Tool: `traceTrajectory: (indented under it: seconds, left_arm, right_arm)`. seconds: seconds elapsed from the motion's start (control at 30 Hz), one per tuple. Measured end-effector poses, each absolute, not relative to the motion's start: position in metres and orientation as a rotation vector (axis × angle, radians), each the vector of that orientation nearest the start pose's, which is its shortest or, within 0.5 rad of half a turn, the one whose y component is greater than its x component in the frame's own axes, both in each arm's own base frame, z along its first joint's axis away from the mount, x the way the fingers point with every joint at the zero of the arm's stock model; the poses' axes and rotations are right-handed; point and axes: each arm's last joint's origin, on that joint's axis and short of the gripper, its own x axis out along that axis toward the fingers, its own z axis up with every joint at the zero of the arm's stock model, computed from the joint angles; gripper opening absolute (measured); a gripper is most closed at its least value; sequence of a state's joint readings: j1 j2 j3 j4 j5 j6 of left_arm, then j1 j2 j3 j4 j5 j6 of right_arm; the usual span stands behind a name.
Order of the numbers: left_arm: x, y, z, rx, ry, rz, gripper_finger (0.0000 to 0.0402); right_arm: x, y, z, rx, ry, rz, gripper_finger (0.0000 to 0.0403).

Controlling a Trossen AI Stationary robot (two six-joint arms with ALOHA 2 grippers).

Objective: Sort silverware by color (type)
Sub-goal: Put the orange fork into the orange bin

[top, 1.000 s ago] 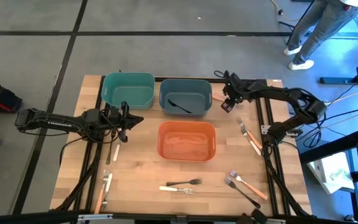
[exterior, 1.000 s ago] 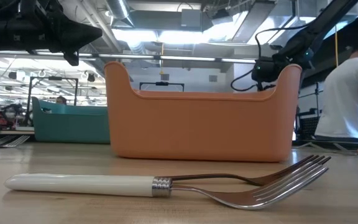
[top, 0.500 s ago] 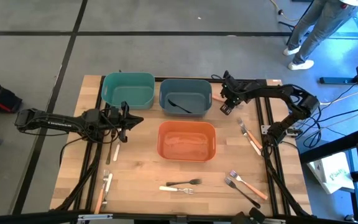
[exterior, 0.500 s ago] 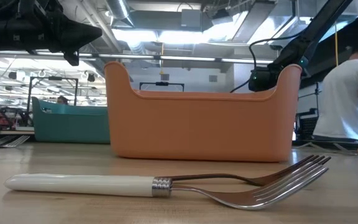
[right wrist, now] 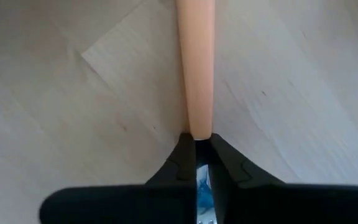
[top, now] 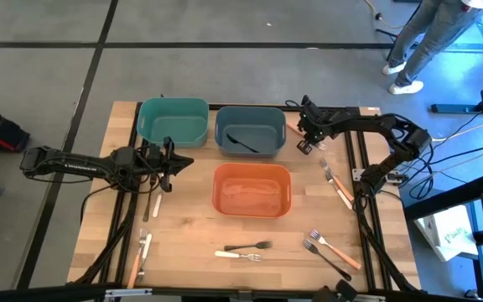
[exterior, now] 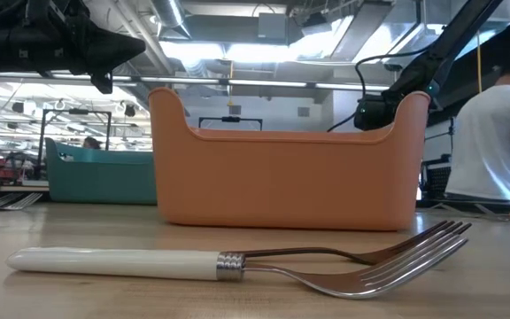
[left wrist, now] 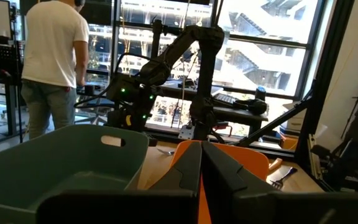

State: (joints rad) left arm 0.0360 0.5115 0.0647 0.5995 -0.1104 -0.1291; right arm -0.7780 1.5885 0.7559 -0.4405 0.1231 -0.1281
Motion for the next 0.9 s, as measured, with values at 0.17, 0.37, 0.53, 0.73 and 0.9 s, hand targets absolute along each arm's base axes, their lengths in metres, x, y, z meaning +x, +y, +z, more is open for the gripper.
traceTrajectory:
  seconds: [0.17,0.37,0.53,0.73,0.9]
  left_arm:
    - [0.132,0.008,0.196,-0.130,-0.162,0.137,0.0006]
    - [0.132,0.008,0.196,-0.130,-0.165,0.137,0.0006]
    - [0.132,0.008,0.196,-0.128,-0.168,0.136,0.0006]
    - [0.132,0.008,0.196,-0.127,-0.169,0.136,0.0006]
    - [0.132,0.008,0.196,-0.128,-0.170,0.136,0.0006]
  right_arm:
    - [0.179,-0.184,0.160,0.278,1.196,-0.773,0.0005]
    - [0.175,-0.169,0.198,0.240,1.030,-0.784,0.0003]
    - [0.179,-0.146,0.225,0.155,0.908,-0.741,0.0002]
    - [0.181,-0.119,0.248,0.109,0.787,-0.681,0.0001]
    - [0.188,-0.096,0.262,0.083,0.669,-0.598,0.0001]
